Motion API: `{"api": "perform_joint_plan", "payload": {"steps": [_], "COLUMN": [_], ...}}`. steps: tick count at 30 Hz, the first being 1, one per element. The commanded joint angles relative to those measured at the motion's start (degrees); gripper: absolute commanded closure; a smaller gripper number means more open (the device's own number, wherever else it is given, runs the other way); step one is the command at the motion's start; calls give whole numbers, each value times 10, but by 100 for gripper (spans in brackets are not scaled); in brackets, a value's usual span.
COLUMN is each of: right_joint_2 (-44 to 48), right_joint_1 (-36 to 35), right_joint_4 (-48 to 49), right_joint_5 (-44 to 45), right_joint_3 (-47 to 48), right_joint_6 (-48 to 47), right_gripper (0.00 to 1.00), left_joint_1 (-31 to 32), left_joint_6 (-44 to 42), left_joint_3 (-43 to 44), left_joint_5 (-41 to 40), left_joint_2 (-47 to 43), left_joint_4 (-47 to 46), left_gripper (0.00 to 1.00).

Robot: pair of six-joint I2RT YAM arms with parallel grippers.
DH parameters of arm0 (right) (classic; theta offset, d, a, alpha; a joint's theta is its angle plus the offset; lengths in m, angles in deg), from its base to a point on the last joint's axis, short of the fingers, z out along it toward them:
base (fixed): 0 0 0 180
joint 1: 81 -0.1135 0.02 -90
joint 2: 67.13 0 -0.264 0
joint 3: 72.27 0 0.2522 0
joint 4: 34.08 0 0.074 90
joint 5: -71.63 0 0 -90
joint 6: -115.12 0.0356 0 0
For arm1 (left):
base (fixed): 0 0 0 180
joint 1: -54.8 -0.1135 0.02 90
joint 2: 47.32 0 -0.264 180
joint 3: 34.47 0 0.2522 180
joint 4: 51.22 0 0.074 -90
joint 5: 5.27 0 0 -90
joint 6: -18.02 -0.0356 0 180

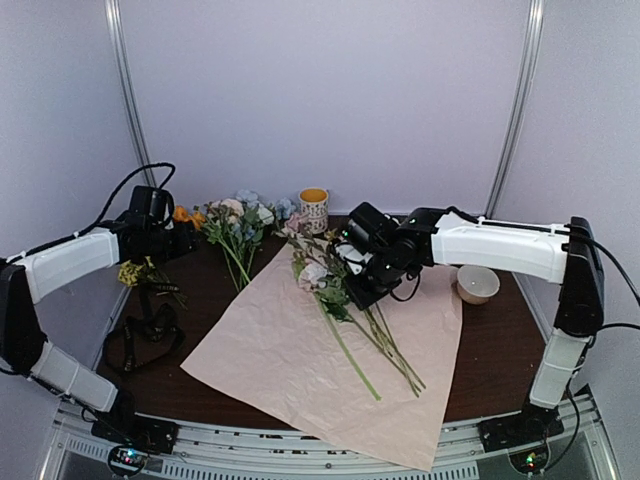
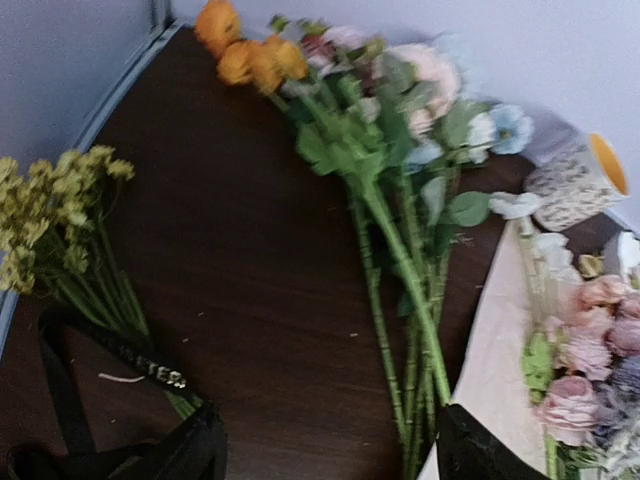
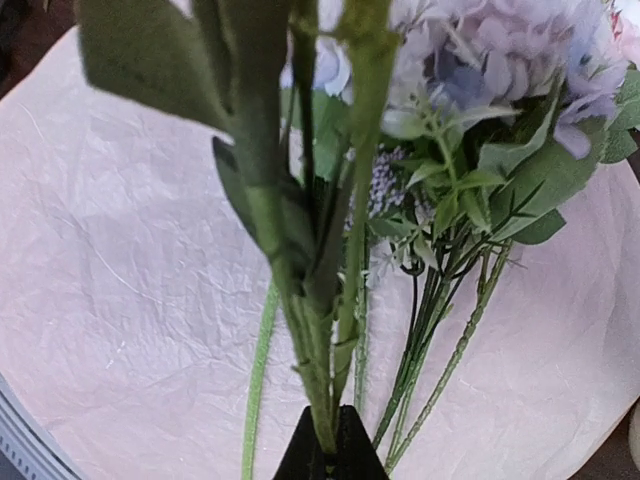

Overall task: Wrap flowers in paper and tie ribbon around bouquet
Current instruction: Place the fake flower on the flattened wrapping paper, then pick up the fake flower from the center of the board.

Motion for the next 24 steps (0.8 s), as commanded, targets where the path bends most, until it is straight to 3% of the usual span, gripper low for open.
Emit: {"api": "perform_joint_plan", "payload": {"steps": [1,4,6,18,24], "right_joint_2": [-19,-40,-42,-23,-11], "right_joint_1": [-11,-12,-15,-25,-24], "right_joint_4": [-45,-67,-72,-60,-63], "right_joint_5": [69,97,106,107,119], "right_joint_3": [12,28,30,7,-2], "right_joint_6": [-4,10,12,4,-5], "right_gripper": [88,65,59,59,59], "left_joint_1": [-59,-103,-129,-186,-201], "left_joint_6": [37,44,54,74,81], "left_joint_3": [-2,17,22,162,233], "left_joint_5": [-31,-17,-8,-27,-5], "left_joint_2": [56,104,130,311,374], "left_joint_4": [68,78,70,95,128], "left_gripper": [23,19,17,16,27]}}
